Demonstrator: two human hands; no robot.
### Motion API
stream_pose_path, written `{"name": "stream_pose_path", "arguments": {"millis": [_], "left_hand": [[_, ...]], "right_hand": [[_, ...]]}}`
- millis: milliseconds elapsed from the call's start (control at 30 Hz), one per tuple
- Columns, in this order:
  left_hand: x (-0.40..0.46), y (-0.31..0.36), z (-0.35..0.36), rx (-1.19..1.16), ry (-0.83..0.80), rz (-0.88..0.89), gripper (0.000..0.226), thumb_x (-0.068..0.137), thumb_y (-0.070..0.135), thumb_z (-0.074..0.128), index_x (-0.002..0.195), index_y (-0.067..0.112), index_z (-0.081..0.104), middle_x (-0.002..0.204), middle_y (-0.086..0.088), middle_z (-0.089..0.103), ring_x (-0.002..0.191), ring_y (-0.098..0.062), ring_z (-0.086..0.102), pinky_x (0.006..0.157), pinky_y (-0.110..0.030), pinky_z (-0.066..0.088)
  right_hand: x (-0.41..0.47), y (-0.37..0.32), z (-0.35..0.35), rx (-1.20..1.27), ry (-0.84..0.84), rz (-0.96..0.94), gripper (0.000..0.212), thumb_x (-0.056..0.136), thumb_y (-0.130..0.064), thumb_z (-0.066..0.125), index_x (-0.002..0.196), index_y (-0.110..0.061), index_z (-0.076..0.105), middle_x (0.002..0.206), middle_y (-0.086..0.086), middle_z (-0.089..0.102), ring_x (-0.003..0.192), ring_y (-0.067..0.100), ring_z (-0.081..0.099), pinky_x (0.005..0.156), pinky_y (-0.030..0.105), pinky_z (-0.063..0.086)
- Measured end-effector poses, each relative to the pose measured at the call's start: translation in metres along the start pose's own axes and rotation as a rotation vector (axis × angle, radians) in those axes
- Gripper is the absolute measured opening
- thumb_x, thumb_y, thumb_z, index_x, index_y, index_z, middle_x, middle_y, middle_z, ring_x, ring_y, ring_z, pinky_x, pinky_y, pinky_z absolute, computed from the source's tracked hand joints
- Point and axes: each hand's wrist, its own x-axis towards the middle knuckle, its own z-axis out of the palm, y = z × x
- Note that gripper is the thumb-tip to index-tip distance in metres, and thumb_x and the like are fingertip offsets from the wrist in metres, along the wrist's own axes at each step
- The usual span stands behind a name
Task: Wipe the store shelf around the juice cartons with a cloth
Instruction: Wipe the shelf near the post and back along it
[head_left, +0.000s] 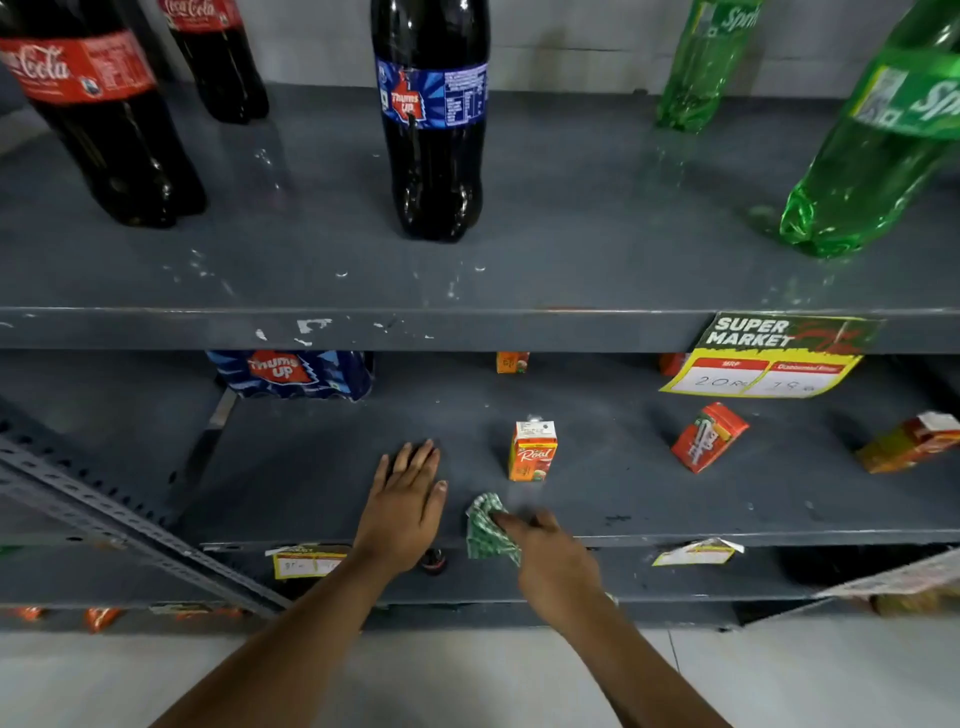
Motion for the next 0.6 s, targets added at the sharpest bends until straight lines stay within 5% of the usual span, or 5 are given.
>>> {"name": "stream_pose_path", "arguments": {"millis": [100, 300, 433, 600], "left_hand": [[0.019, 0.037, -0.003, 0.005, 0.034, 0.064, 0.064, 0.1, 0.043, 0.014, 0.151, 0.011, 0.034, 0.16, -0.002, 0.03, 0.15, -0.021, 0.016, 0.122, -0.045, 0.002], [0.036, 0.082, -0.012, -0.069, 0.138, 0.118, 0.058, 0.101, 0.034, 0.019, 0.151, 0.008, 0.033, 0.159, -0.005, 0.028, 0.15, -0.022, 0.017, 0.123, -0.044, 0.006], [0.045, 0.114, -0.003, -0.058, 0.101, 0.109, 0.061, 0.099, 0.037, 0.017, 0.149, 0.008, 0.038, 0.156, -0.007, 0.037, 0.147, -0.025, 0.026, 0.122, -0.043, 0.011], [0.054, 0.137, 0.009, 0.006, 0.064, 0.151, 0.061, 0.099, 0.038, 0.017, 0.149, 0.01, 0.04, 0.155, -0.005, 0.039, 0.147, -0.025, 0.026, 0.122, -0.044, 0.011]], "right_hand": [[-0.022, 0.027, -0.026, 0.024, 0.024, 0.07, 0.067, 0.087, -0.003, 0.042, 0.138, -0.047, 0.039, 0.128, 0.006, 0.057, 0.107, 0.032, 0.062, 0.089, 0.04, 0.052], [-0.004, 0.014, -0.072, -0.041, 0.295, 0.014, 0.069, 0.083, 0.001, 0.055, 0.14, -0.034, 0.04, 0.144, 0.002, 0.036, 0.103, 0.033, 0.062, 0.076, 0.04, 0.054], [0.001, 0.036, -0.079, -0.173, 0.203, 0.022, 0.059, 0.084, 0.004, 0.053, 0.135, -0.023, 0.046, 0.151, 0.004, 0.034, 0.109, 0.034, 0.059, 0.075, 0.042, 0.055], [-0.033, 0.09, -0.082, -0.107, 0.111, 0.029, 0.064, 0.086, 0.002, 0.048, 0.134, -0.04, 0.045, 0.145, -0.007, 0.045, 0.119, 0.028, 0.057, 0.092, 0.042, 0.053]]}}
